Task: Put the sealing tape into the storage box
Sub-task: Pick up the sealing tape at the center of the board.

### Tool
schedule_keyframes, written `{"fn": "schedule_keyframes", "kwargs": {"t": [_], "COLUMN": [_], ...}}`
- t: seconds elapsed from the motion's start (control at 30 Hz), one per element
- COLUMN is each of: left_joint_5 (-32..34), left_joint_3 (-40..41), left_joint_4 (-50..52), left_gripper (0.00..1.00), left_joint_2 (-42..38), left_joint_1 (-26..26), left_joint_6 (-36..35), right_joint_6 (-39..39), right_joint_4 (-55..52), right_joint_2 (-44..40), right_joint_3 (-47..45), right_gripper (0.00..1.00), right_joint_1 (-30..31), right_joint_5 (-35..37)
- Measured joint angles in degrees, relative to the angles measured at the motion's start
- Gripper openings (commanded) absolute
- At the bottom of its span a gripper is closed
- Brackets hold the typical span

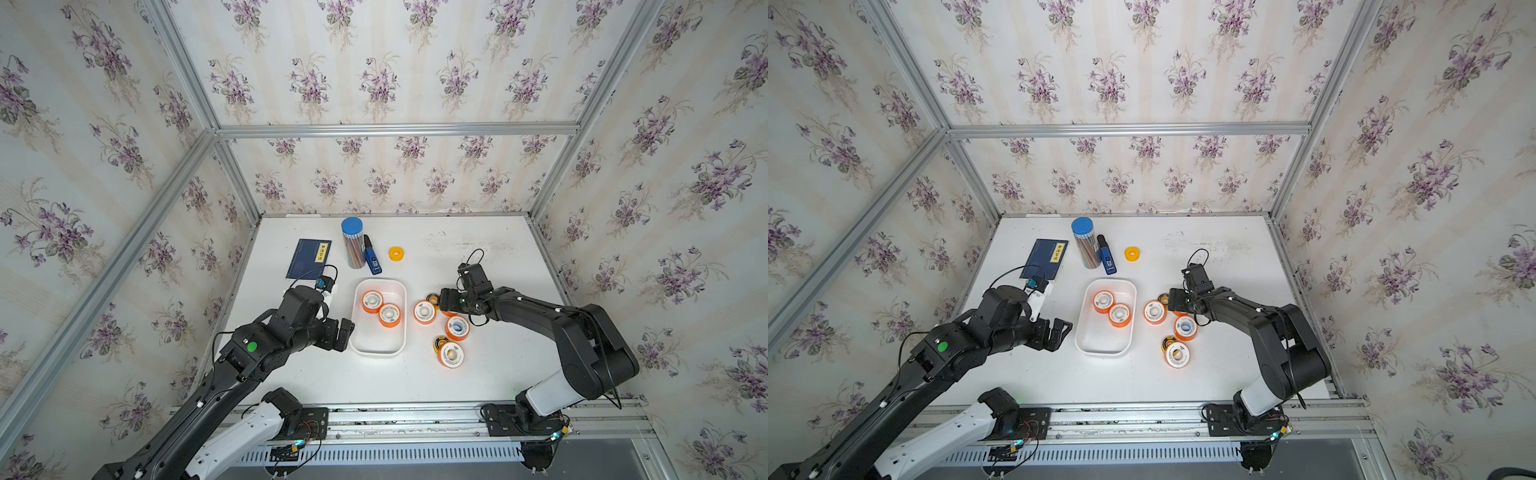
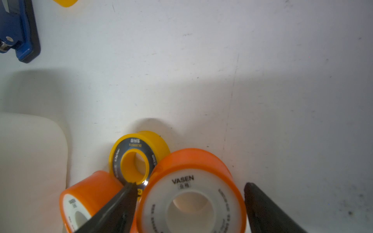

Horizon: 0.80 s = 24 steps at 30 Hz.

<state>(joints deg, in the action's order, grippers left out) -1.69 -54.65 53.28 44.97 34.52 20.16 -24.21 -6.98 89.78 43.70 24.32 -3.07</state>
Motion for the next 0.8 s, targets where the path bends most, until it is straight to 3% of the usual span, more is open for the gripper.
{"fn": "schedule_keyframes", "kwargs": {"t": [0.27, 0.63, 0.8], "left_joint_5": [0.5, 1.9, 2.1], "left_joint_3": [0.0, 0.0, -0.1], "left_joint_4": [0.0, 0.1, 0.2], "left_gripper": [1.0, 1.0, 1.0], "left_joint_2": [0.0, -0.2, -0.4], "left_joint_1": [-0.4, -1.2, -2.0], "left_joint_6": [0.0, 0.9, 1.2], "right_joint_6": [0.0, 0.0, -0.2], "right_joint_4": [0.6, -2.9, -6.4], "right_joint_2": [-0.3, -8.2, -12.0], "right_joint_3": [0.0, 1.1, 4.2], "right_gripper": [0.72, 0.72, 0.72], "right_joint_1": [0.0, 0.6, 6.2], "right_joint_5": [-0.8, -0.2, 1.0]}}
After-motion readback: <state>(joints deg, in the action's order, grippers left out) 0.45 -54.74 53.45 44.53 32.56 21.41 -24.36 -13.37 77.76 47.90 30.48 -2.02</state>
